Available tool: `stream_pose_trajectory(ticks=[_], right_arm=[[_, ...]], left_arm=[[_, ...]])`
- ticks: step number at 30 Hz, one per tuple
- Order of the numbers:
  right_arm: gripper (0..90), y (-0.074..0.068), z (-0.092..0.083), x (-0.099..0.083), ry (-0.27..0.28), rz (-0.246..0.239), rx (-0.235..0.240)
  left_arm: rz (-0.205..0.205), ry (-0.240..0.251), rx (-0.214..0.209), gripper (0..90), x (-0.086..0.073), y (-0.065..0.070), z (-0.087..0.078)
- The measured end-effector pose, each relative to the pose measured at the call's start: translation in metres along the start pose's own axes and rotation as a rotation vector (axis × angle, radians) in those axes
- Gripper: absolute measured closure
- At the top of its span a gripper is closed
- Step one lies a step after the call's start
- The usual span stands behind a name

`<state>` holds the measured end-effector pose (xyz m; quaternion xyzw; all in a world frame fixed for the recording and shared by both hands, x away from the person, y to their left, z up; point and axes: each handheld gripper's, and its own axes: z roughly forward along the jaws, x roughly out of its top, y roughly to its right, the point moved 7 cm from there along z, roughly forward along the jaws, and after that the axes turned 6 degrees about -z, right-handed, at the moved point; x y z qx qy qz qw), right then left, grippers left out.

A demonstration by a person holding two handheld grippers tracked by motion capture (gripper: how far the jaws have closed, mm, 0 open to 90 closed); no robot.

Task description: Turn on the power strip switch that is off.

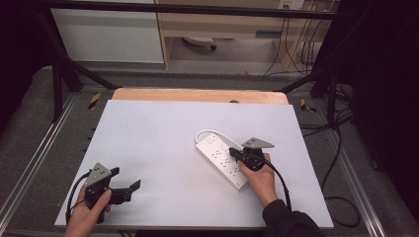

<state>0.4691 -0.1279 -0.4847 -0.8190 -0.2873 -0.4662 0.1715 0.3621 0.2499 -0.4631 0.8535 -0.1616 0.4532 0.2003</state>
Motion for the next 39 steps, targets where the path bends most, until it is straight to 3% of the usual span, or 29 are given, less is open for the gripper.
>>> stream_pose_trajectory(ticks=[29,39], right_arm=[[90.0,-0.0015,0.0032,-0.0002,-0.016,-0.015,-0.009],[90.0,0.0017,0.0021,-0.0013,-0.014,0.023,-0.001]], left_arm=[[0.003,-0.007,0.003,6.2,-0.0010,0.0000,0.0003],[0.003,-0.007,0.002,6.2,-0.0009,0.0000,0.0005]])
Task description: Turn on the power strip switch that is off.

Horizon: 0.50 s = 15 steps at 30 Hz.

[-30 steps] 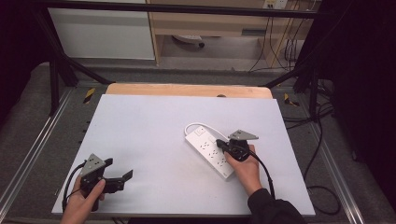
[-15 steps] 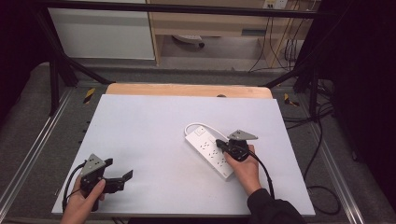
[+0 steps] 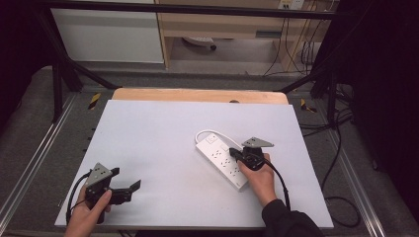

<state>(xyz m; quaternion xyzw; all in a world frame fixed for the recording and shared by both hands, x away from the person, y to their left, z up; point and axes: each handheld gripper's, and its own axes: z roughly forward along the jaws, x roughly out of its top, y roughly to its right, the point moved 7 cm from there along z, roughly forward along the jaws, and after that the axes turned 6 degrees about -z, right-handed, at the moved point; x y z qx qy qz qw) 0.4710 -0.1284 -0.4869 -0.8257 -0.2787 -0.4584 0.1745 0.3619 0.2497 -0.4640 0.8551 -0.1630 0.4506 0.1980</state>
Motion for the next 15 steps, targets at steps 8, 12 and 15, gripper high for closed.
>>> stream_pose_trajectory(ticks=[8,12,15], right_arm=[[90.0,-0.0009,0.0003,0.0002,0.000,-0.007,0.001],[90.0,-0.0011,0.0004,0.0003,-0.001,-0.009,0.002],[90.0,-0.0007,0.0003,0.0004,-0.002,-0.006,0.004]], left_arm=[[0.000,0.000,0.000,6.2,0.0000,0.0000,0.0000],[0.001,0.002,0.000,6.2,0.0002,0.0001,0.0001],[0.004,0.001,0.000,6.2,0.0003,0.0003,0.0001]])
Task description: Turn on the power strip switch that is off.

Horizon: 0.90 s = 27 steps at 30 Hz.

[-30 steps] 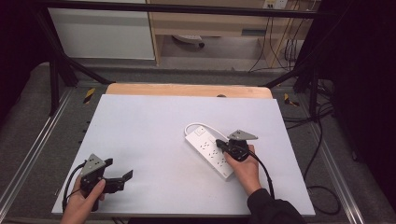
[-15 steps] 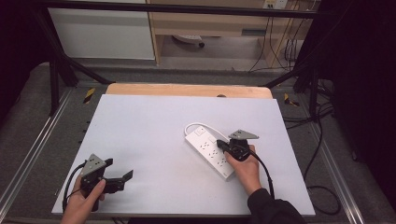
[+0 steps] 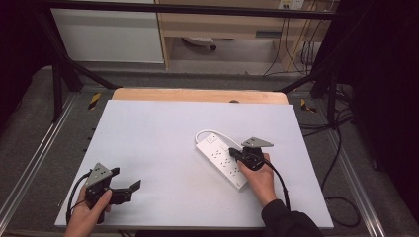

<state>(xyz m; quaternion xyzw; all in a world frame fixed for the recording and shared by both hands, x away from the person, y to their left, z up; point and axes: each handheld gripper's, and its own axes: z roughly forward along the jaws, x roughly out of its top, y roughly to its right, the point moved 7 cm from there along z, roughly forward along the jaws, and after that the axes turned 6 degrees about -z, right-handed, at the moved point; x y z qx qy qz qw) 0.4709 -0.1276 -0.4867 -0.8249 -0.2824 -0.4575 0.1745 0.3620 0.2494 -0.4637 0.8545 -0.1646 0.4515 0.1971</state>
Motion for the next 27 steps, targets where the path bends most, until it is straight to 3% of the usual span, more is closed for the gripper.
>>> stream_pose_trajectory(ticks=[27], right_arm=[[88.4,0.0024,-0.0093,0.0093,0.062,0.029,0.004]], left_arm=[[0.001,-0.003,0.000,6.2,-0.0007,0.0003,0.0008]])
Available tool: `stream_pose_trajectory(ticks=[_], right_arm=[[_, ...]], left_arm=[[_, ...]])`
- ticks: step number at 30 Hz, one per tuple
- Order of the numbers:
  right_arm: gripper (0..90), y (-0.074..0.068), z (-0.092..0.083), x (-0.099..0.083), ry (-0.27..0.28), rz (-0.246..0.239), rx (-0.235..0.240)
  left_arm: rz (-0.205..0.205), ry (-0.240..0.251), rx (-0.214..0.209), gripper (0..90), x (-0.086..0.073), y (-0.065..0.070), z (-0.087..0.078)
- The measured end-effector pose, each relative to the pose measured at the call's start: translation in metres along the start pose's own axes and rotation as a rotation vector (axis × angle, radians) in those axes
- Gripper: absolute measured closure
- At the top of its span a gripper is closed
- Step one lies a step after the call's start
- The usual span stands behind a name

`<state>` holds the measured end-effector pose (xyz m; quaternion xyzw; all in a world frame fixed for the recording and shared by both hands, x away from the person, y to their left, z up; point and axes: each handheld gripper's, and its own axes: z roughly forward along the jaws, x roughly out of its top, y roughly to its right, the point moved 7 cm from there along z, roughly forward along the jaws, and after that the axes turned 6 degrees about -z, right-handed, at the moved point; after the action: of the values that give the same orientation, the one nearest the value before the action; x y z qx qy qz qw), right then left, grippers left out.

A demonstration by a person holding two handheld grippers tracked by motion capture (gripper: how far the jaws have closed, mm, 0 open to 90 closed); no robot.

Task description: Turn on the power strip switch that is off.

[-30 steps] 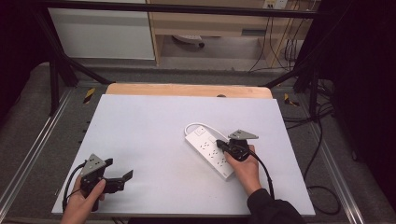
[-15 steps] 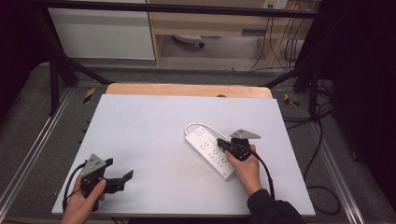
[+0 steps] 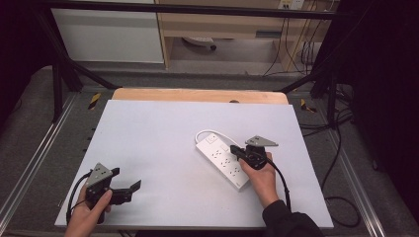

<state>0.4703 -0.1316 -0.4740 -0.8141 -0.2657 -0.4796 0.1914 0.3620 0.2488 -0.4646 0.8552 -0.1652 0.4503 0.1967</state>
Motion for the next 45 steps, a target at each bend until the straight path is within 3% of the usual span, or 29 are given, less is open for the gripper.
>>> stream_pose_trajectory(ticks=[45], right_arm=[[73.3,0.003,-0.018,0.017,0.070,0.001,-0.013]], left_arm=[[-0.004,-0.002,0.002,6.2,-0.001,-0.001,0.000]])
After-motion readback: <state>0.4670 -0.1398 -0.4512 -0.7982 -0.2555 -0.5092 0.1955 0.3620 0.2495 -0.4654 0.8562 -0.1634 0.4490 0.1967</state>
